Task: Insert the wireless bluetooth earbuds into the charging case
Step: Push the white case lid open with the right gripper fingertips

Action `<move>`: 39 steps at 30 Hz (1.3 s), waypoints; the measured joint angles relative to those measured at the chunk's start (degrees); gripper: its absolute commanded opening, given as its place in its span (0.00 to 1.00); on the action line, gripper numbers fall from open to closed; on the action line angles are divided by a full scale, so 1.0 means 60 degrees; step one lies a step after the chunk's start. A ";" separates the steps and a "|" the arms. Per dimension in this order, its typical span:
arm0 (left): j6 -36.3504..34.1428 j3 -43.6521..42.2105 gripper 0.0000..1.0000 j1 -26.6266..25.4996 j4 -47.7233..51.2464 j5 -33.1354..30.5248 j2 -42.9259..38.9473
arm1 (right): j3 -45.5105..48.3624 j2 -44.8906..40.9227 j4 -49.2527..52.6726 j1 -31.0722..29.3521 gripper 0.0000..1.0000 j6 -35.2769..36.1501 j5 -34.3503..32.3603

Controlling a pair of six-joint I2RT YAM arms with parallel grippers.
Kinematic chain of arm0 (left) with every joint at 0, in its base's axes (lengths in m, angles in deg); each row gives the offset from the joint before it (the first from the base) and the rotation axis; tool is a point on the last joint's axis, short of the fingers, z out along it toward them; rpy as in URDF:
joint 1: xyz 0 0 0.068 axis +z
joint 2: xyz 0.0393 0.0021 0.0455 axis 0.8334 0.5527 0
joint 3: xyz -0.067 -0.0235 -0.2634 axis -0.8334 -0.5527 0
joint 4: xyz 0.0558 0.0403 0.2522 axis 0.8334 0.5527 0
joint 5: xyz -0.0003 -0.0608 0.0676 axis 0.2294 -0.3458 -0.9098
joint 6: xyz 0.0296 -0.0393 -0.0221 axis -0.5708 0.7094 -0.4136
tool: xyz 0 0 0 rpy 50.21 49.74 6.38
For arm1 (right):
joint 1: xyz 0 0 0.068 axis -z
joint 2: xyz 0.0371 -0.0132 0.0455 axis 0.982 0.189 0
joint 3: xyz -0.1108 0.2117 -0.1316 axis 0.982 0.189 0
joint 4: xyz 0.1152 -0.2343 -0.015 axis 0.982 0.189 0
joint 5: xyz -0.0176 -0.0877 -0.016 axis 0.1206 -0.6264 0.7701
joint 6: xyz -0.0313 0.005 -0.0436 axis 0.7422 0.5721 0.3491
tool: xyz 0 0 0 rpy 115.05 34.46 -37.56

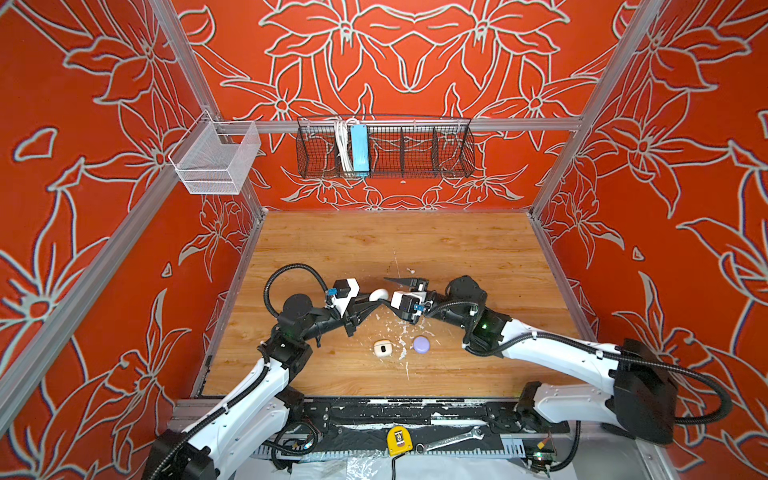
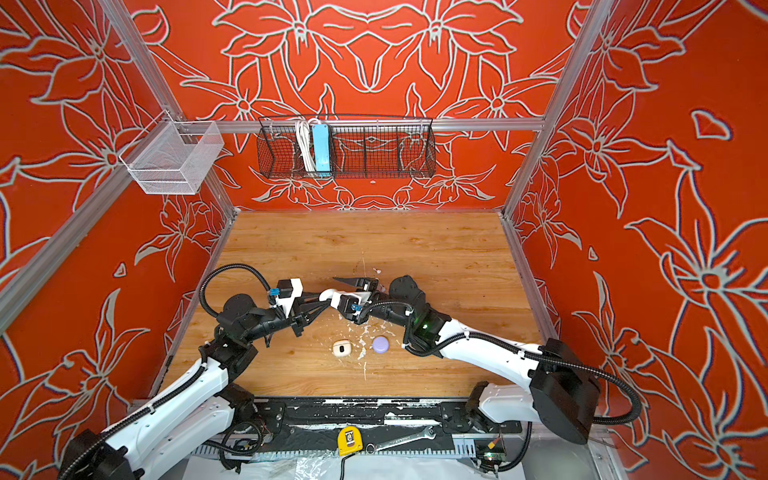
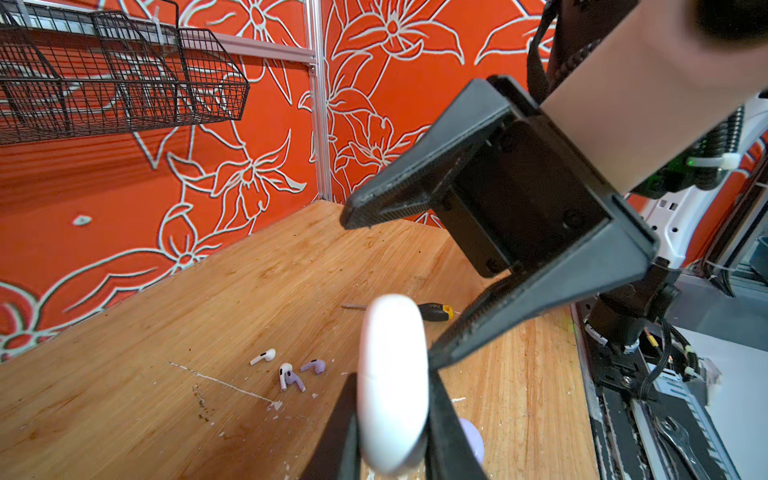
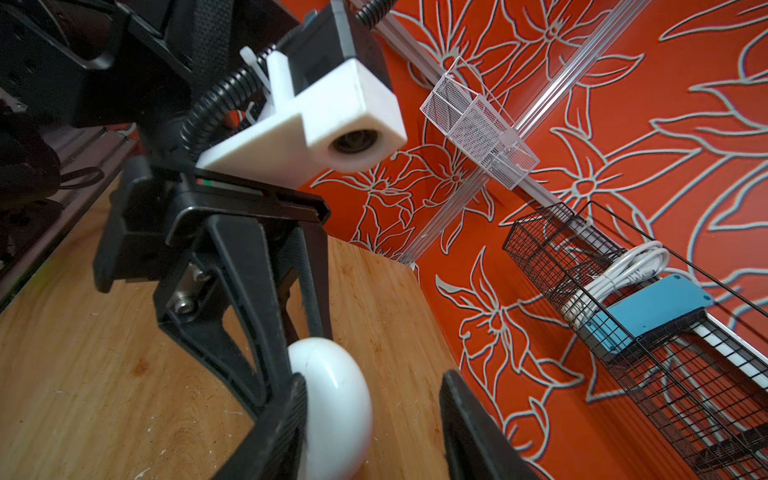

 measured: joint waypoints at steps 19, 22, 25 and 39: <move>-0.0084 0.0033 0.00 0.0000 0.0208 -0.0368 0.0022 | 0.0000 0.0197 -0.0149 -0.0004 0.49 0.0000 -0.0306; -0.0102 0.0033 0.00 0.0000 0.0204 -0.0382 0.0029 | 0.0000 0.0200 -0.0153 0.0000 0.49 -0.0004 -0.0317; -0.0131 0.0033 0.00 0.0000 0.0200 -0.0426 0.0036 | 0.0000 0.0222 -0.0182 0.0004 0.48 -0.0022 -0.0368; -0.0178 0.0033 0.00 -0.0138 0.0193 -0.0233 0.0073 | -0.0127 0.0499 -0.0466 0.0226 0.44 -0.0135 -0.0998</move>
